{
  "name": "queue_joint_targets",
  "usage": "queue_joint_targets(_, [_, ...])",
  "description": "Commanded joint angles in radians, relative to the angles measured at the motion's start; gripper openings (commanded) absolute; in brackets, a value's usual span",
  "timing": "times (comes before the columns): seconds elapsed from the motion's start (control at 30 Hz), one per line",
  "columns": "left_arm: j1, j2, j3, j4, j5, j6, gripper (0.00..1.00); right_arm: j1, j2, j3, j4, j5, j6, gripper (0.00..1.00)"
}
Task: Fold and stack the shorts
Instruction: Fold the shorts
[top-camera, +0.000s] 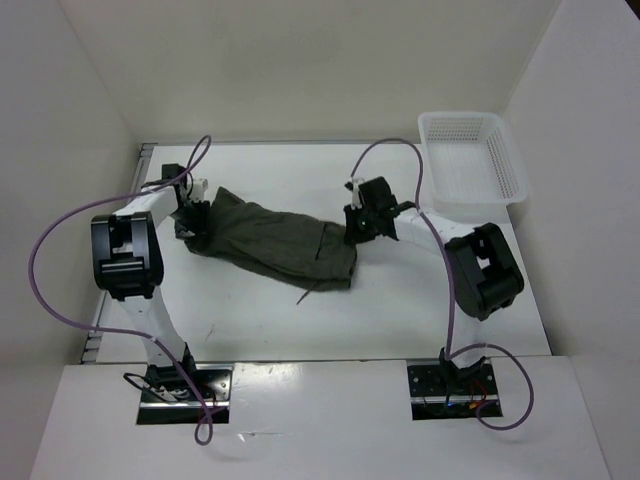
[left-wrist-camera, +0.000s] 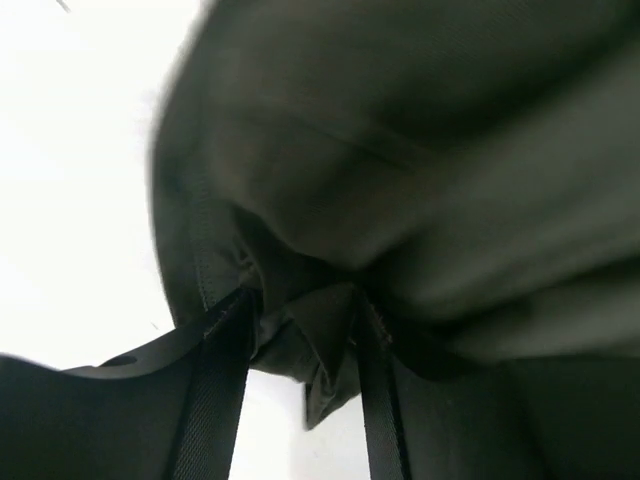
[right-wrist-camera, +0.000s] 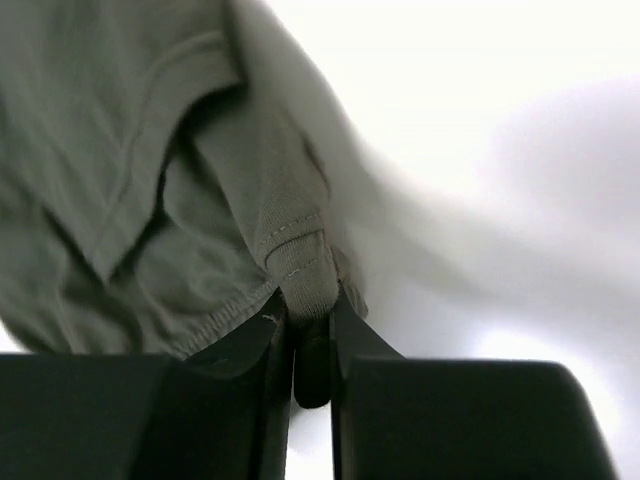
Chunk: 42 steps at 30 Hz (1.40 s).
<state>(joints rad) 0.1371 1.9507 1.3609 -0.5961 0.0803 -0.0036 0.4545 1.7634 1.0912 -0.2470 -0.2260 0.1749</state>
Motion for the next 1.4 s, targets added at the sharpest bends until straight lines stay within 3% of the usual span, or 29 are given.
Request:
queue_joint_targets(0.0, [-0.027, -0.09, -0.043, -0.085, 0.087, 0.004, 0.51, -0.034, 0.063, 0.186, 0.127, 0.247, -0.257, 0.03])
queue_joint_targets(0.03, [-0.027, -0.113, -0.054, -0.096, 0.099, 0.004, 0.53, -0.034, 0.085, 0.223, 0.127, 0.247, -0.271, 0.06])
queue_joint_targets(0.17, [-0.053, -0.168, -0.083, -0.139, 0.134, 0.004, 0.57, -0.045, 0.168, 0.407, 0.094, 0.228, -0.272, 0.63])
queue_joint_targets(0.2, [-0.053, -0.18, -0.065, -0.149, 0.134, 0.004, 0.59, -0.045, 0.168, 0.418, 0.08, 0.218, -0.255, 0.66])
queue_joint_targets(0.4, [0.038, -0.207, 0.139, -0.099, 0.145, 0.004, 0.59, -0.056, 0.082, 0.351, 0.045, 0.218, -0.175, 0.69])
queue_joint_targets(0.67, [0.009, 0.04, 0.236, -0.05, 0.055, 0.004, 0.47, -0.065, 0.039, 0.222, 0.023, 0.148, -0.143, 0.51])
queue_joint_targets(1.07, [-0.011, 0.151, 0.251, -0.068, 0.068, 0.004, 0.47, -0.065, 0.03, 0.13, 0.023, 0.076, -0.112, 0.58])
queue_joint_targets(1.2, [-0.011, 0.151, 0.251, -0.068, 0.09, 0.004, 0.23, -0.065, 0.039, 0.099, 0.023, 0.01, -0.101, 0.58])
queue_joint_targets(1.3, [-0.021, 0.162, 0.251, -0.068, 0.101, 0.004, 0.19, -0.056, 0.048, 0.07, 0.023, -0.01, -0.081, 0.59])
queue_joint_targets(1.37, [-0.021, 0.172, 0.242, -0.068, 0.11, 0.004, 0.1, -0.056, 0.048, 0.056, 0.023, -0.01, -0.081, 0.56])
